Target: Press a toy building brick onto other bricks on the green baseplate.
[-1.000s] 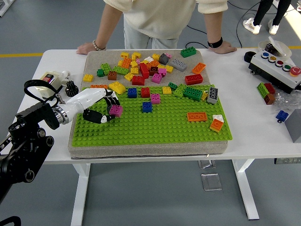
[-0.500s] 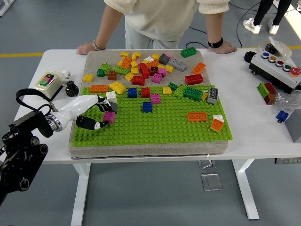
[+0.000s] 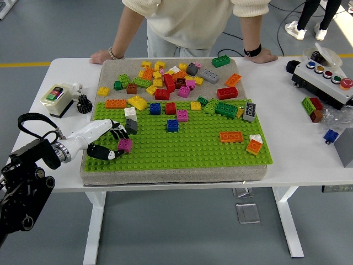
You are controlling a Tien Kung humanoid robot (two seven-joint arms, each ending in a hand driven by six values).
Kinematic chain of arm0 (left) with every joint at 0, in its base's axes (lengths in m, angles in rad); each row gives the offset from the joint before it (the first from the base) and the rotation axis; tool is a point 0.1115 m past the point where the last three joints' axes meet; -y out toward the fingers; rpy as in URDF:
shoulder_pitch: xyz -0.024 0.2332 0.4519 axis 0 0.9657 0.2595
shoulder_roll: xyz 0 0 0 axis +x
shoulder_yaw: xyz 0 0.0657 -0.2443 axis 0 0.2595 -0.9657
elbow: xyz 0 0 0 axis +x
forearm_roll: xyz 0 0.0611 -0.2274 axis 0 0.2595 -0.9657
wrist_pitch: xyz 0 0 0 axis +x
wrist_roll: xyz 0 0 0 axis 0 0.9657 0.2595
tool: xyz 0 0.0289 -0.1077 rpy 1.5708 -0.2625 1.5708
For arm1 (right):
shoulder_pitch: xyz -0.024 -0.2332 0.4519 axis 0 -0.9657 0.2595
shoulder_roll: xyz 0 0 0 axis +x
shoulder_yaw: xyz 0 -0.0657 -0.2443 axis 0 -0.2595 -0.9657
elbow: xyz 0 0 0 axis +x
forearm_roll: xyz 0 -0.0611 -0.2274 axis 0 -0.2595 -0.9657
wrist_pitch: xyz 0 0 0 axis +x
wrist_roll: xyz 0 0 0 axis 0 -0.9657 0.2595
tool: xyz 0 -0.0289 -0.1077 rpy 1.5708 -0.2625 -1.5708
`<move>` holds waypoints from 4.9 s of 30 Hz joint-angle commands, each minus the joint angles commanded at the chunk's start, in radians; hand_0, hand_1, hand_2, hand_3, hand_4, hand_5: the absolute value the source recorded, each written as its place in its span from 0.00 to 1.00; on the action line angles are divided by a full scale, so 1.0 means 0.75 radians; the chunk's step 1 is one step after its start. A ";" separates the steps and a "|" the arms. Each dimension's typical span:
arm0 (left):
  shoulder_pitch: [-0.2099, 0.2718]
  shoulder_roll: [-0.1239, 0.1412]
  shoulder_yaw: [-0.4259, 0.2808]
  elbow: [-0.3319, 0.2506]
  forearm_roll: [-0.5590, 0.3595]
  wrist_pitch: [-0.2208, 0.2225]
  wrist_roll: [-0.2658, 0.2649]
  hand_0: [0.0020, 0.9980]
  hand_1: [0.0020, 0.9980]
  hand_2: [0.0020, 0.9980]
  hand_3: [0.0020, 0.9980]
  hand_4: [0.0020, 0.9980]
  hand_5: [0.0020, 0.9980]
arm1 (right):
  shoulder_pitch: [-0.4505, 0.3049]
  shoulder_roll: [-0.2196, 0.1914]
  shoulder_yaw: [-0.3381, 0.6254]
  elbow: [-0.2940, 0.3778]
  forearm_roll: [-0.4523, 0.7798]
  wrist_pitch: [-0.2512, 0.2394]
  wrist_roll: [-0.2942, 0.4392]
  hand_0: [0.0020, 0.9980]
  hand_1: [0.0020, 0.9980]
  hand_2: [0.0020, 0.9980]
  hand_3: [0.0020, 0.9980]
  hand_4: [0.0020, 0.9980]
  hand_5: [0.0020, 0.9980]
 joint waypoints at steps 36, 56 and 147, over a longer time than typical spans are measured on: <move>-0.004 -0.026 -0.007 0.040 0.000 -0.006 0.005 0.72 0.58 0.58 0.56 0.72 0.15 | 0.003 0.003 -0.003 0.000 0.005 -0.007 0.001 0.73 0.66 0.71 0.58 0.92 0.50; -0.010 -0.024 -0.006 0.038 0.000 -0.003 -0.001 0.73 0.58 0.58 0.56 0.79 0.18 | 0.002 0.006 -0.006 0.000 0.007 -0.016 0.004 0.73 0.66 0.71 0.58 0.92 0.50; 0.080 0.011 -0.036 -0.063 0.000 -0.090 -0.091 1.00 0.85 0.84 0.65 1.00 0.75 | 0.001 0.010 -0.007 0.000 0.015 -0.009 0.003 0.73 0.66 0.71 0.58 0.92 0.50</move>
